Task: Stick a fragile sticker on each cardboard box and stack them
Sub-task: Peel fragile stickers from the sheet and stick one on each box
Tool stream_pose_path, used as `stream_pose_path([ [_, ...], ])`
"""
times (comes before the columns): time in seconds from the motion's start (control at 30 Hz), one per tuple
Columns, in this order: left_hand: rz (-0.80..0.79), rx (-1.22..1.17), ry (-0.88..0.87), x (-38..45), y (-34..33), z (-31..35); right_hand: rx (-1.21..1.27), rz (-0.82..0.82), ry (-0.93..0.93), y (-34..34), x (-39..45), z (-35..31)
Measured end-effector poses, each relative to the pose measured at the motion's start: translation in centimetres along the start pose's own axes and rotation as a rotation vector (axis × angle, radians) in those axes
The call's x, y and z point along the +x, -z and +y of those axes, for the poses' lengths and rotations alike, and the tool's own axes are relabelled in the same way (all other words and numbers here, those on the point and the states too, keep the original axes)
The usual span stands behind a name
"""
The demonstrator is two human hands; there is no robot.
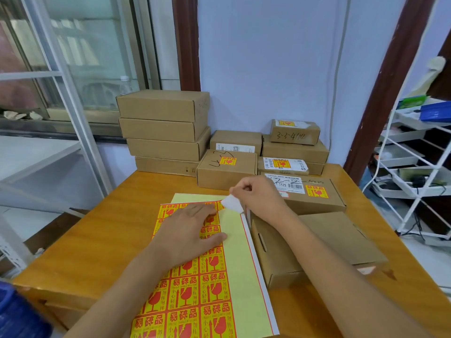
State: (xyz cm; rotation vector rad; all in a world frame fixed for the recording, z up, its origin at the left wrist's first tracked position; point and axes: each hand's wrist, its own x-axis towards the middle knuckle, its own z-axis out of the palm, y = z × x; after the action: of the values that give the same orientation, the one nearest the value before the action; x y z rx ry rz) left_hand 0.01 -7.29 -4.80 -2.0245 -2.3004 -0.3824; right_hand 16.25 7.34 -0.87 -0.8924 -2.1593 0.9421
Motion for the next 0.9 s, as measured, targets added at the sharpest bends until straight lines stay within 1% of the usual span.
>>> stream_pose_path([
  [0.1,0.021,0.003,-0.017,0.0,-0.2,-0.1,0.126,0.087,0.009,0.4,-0.6,-0.8],
  [0.3,0.052,-0.003,-0.013,0.1,-0.3,0.0,0.288,0.099,0.09,1.0,-1.4,-1.4],
  [0.47,0.056,-0.015,-0.002,0.1,-0.2,0.0,0.224,0.082,0.081,0.9,-1.2,-1.0],
  [0.6,0.076,-0.042,-0.027,0.0,-0.2,-0.1,0.224,0.063,0.081,1.0,-1.1,-0.9],
  [0.7,0.164,-0.05,-0.07,-0.3,0.2,0.0,0.239,0.017,0.11,1.0,-1.0,-0.9],
  [0.83,0.338,-0.056,-0.1,-0.8,0.7,0.1,0.157,-0.114,0.157,0.5,-1.2,-0.9],
  [0.9,0.375,-0.076,-0.116,-0.9,0.9,0.1,0.141,-0.152,0.173,0.1,-1.1,-0.9],
])
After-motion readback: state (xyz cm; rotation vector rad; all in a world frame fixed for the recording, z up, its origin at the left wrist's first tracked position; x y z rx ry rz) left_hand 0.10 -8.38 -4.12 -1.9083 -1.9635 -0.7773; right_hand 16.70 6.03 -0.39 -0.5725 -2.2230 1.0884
